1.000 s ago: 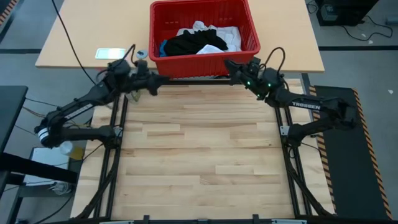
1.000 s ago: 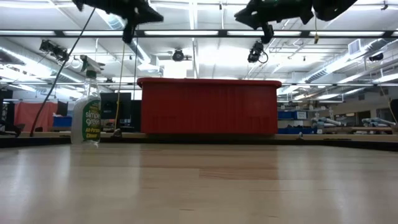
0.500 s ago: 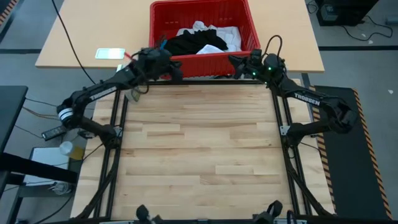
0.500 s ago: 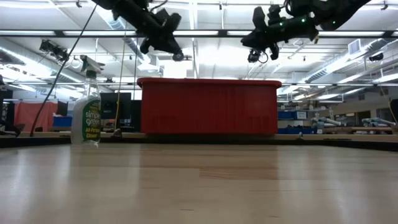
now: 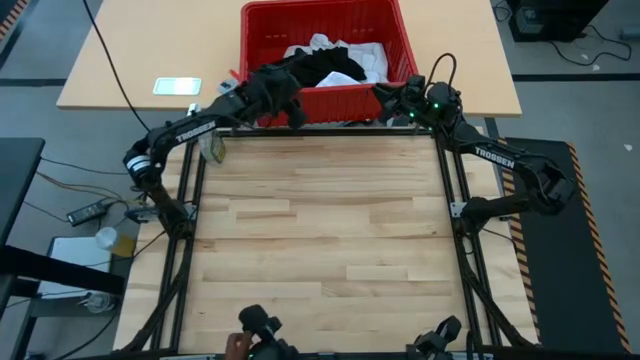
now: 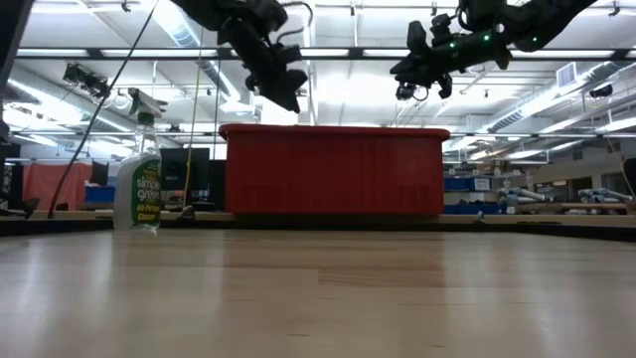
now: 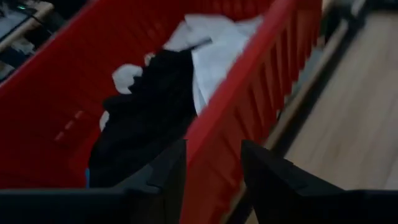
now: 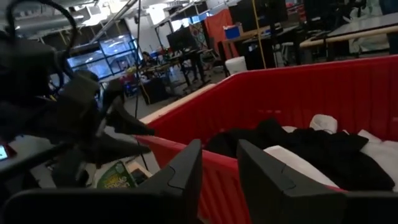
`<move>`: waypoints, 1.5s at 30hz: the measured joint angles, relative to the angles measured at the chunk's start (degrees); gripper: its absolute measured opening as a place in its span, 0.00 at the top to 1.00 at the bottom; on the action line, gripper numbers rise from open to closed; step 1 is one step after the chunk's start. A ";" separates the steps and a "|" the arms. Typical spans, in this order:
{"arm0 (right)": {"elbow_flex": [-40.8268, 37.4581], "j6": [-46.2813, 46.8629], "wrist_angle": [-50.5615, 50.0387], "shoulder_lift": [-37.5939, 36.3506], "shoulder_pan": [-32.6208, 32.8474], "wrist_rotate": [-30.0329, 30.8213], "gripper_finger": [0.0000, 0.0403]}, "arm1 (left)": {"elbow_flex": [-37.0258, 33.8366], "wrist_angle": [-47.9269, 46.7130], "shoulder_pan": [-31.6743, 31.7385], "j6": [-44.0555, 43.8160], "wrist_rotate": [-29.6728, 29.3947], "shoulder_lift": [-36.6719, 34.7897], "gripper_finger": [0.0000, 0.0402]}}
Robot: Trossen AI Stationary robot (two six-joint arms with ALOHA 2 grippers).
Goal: Fold laundry
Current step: Fold the white polo shirt
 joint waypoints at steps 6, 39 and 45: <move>0.00 0.55 -0.11 0.00 0.18 -0.07 0.73 | 1.08 0.40 -0.55 12.86 -9.71 4.11 0.61; 0.00 1.19 0.79 -3.65 0.32 -3.08 0.73 | 1.21 -6.58 1.59 27.56 -16.07 5.70 0.79; 0.00 -1.64 -5.02 -7.38 1.83 -2.76 0.73 | 0.99 -12.69 -1.64 25.71 -14.47 2.56 0.80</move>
